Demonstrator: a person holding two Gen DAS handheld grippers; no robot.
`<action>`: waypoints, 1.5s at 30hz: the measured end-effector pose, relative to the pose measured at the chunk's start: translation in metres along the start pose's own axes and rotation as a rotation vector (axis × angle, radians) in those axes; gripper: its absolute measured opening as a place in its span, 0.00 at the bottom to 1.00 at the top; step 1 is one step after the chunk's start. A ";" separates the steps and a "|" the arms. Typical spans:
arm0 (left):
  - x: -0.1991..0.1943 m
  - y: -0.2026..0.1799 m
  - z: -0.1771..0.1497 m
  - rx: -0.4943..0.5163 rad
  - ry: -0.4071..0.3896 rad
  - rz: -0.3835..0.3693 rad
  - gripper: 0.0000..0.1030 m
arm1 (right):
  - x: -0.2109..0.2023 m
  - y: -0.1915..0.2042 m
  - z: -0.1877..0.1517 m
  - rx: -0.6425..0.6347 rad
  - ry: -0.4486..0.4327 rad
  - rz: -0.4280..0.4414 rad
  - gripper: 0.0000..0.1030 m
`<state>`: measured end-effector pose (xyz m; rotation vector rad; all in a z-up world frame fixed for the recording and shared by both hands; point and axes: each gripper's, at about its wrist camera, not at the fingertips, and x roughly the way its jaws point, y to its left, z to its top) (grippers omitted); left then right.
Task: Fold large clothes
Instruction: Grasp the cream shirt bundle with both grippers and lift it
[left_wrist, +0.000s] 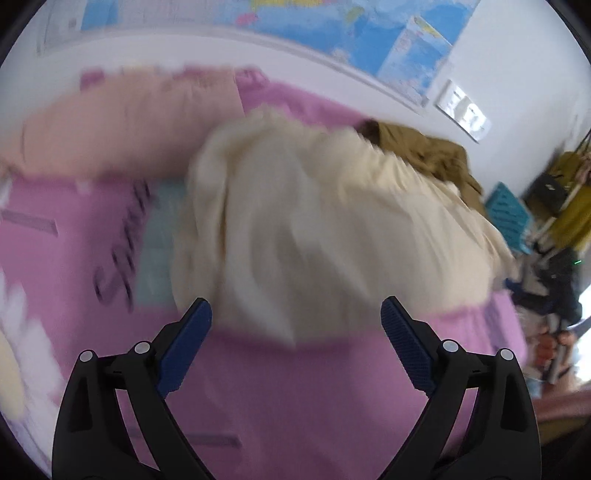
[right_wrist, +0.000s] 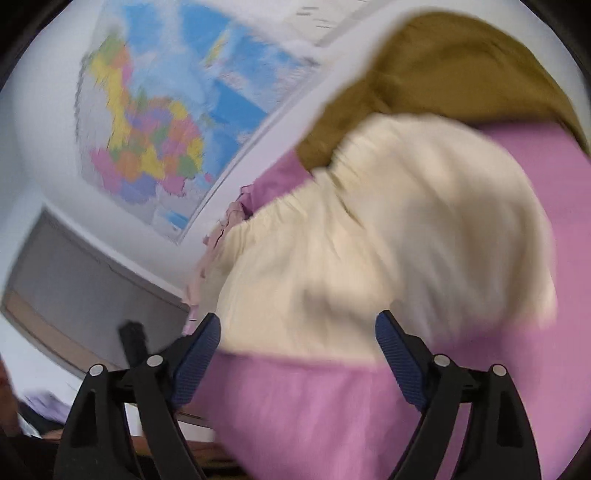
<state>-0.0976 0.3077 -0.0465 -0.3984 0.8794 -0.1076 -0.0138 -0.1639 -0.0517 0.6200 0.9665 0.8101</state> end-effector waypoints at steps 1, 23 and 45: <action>0.002 0.002 -0.006 -0.016 0.020 -0.026 0.89 | -0.004 -0.009 -0.009 0.044 0.004 -0.007 0.83; 0.075 -0.007 0.018 -0.307 0.062 -0.302 0.95 | 0.070 -0.021 0.023 0.207 -0.168 -0.143 0.95; 0.087 -0.036 0.029 -0.224 0.032 -0.069 0.95 | 0.098 -0.012 0.041 0.235 -0.210 -0.239 0.95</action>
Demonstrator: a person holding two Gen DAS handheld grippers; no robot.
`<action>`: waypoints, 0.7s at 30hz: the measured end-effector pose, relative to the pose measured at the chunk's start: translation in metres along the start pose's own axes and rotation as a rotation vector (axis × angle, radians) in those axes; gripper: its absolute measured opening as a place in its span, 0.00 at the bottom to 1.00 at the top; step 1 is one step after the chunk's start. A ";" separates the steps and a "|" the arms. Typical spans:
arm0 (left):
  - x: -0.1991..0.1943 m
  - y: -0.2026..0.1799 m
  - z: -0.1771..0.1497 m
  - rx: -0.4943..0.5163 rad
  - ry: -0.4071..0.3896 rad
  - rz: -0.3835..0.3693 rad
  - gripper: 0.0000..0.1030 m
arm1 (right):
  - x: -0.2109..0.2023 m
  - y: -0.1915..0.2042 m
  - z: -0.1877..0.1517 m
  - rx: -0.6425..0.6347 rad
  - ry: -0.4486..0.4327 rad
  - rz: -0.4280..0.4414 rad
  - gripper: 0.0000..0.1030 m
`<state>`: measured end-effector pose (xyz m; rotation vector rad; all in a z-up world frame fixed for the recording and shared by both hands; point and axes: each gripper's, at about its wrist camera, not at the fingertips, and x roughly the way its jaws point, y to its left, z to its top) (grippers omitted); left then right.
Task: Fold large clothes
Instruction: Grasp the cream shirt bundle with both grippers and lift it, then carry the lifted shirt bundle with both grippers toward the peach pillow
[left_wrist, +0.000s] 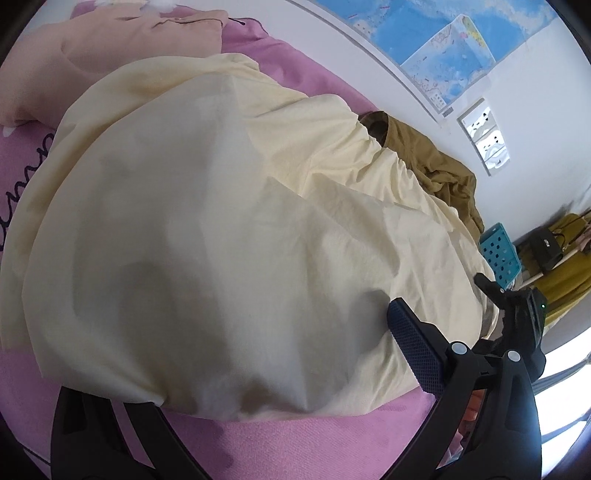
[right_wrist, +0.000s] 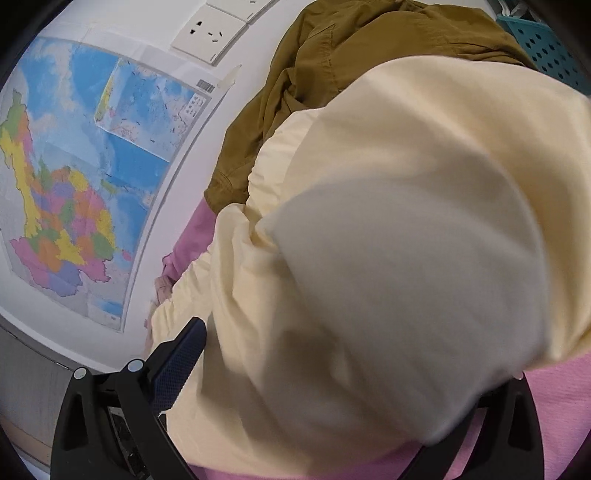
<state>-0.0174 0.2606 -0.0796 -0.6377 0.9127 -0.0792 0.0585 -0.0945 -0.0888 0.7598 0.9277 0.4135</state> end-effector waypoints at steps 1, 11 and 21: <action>0.000 0.000 0.000 -0.001 0.000 -0.001 0.95 | 0.003 0.002 0.001 -0.007 -0.007 -0.002 0.95; 0.005 0.020 0.017 -0.129 -0.012 -0.122 0.95 | 0.014 -0.006 0.007 0.012 0.019 0.046 0.63; 0.017 0.021 0.031 -0.157 0.016 -0.065 0.60 | 0.023 -0.011 0.013 0.031 0.062 0.137 0.44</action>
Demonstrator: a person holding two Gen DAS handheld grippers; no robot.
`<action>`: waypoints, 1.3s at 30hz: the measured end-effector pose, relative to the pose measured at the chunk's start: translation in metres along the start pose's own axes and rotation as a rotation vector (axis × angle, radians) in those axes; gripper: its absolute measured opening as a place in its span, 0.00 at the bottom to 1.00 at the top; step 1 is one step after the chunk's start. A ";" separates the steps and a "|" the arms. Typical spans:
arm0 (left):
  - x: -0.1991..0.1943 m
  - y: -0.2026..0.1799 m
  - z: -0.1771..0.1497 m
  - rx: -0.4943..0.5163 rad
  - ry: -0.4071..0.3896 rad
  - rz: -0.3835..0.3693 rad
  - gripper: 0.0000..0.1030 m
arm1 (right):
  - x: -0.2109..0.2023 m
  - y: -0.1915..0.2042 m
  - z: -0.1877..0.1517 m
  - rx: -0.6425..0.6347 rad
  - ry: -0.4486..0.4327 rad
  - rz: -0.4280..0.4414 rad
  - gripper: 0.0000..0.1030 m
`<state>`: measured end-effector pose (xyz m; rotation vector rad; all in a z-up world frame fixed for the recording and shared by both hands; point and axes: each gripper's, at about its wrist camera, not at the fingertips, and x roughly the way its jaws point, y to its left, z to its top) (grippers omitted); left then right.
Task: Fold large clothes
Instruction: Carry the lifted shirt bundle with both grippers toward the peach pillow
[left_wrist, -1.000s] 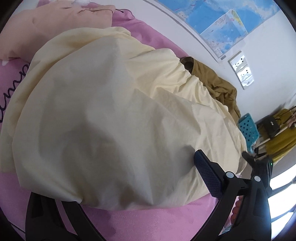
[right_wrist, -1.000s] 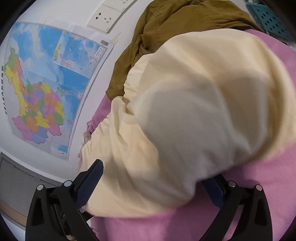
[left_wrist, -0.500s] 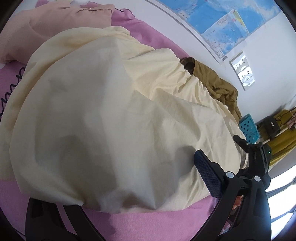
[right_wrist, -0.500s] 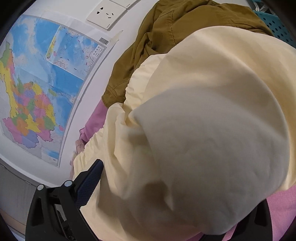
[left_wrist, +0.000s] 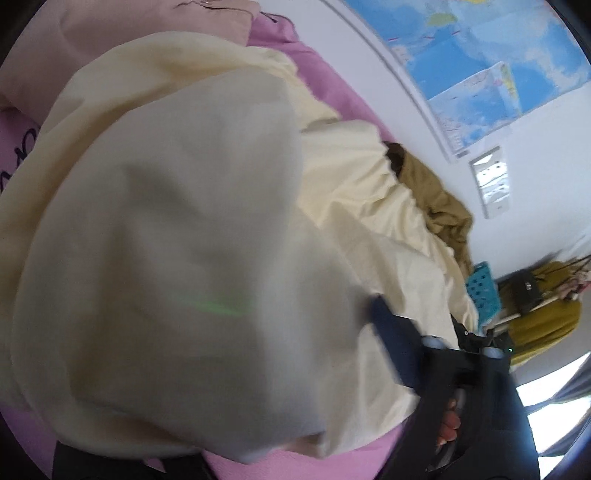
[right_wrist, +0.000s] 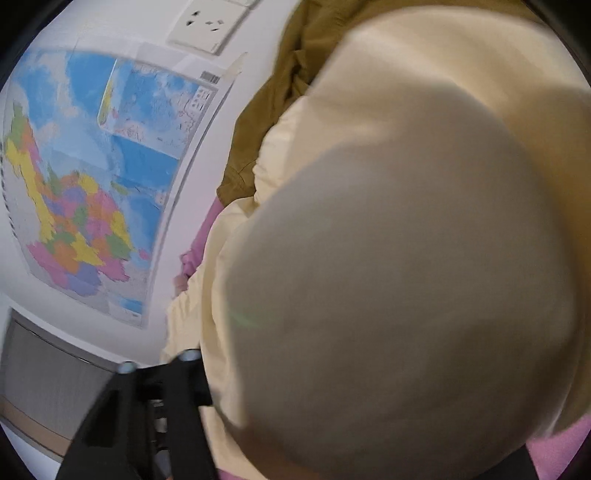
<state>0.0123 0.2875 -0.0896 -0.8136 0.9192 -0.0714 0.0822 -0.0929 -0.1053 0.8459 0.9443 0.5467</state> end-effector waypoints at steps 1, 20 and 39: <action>0.002 0.004 0.002 -0.020 0.024 -0.020 0.51 | -0.001 -0.002 0.000 -0.004 0.007 0.013 0.41; -0.124 -0.077 0.062 0.250 -0.135 -0.148 0.24 | -0.071 0.182 0.021 -0.432 -0.121 0.312 0.19; -0.241 0.133 0.243 0.107 -0.561 0.204 0.27 | 0.265 0.346 -0.050 -0.546 0.281 0.527 0.19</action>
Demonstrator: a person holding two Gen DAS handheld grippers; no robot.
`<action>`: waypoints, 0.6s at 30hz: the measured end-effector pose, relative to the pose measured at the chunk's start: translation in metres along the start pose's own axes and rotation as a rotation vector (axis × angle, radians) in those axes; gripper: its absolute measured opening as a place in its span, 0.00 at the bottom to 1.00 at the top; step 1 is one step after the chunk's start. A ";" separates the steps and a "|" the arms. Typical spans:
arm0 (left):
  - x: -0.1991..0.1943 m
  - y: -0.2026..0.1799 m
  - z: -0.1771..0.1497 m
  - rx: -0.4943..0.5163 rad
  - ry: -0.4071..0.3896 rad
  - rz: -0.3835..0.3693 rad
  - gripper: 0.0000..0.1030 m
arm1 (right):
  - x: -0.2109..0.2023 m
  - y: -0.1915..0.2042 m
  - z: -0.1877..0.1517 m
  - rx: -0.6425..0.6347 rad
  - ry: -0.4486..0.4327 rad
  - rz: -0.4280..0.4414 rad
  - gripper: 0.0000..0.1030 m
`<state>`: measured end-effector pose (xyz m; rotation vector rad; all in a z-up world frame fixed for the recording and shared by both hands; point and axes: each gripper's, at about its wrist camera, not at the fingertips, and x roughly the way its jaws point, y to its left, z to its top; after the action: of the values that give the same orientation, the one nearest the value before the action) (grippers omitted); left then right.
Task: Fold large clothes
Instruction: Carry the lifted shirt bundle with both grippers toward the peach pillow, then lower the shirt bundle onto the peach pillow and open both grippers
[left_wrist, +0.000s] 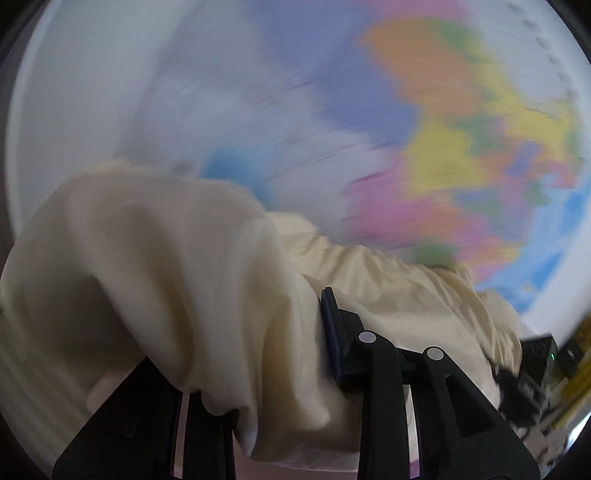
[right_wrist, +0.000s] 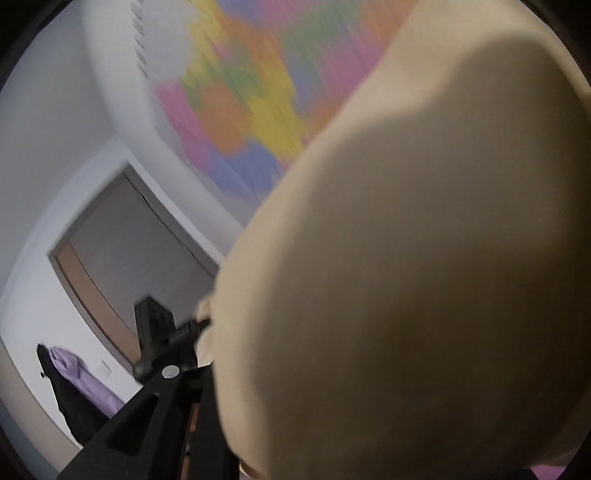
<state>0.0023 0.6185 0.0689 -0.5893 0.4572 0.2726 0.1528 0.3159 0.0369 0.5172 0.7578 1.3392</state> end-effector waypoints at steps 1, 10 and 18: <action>0.017 0.027 -0.011 -0.035 0.040 0.035 0.27 | 0.024 -0.018 -0.019 0.033 0.076 -0.028 0.19; 0.053 0.124 -0.069 -0.257 0.122 0.046 0.32 | 0.044 -0.054 -0.073 0.140 0.308 -0.091 0.52; 0.021 0.086 -0.070 -0.117 0.108 0.210 0.54 | -0.048 -0.029 -0.082 -0.008 0.386 -0.188 0.62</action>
<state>-0.0345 0.6488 -0.0330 -0.6736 0.6112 0.4716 0.1086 0.2567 -0.0292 0.1739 1.0887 1.2791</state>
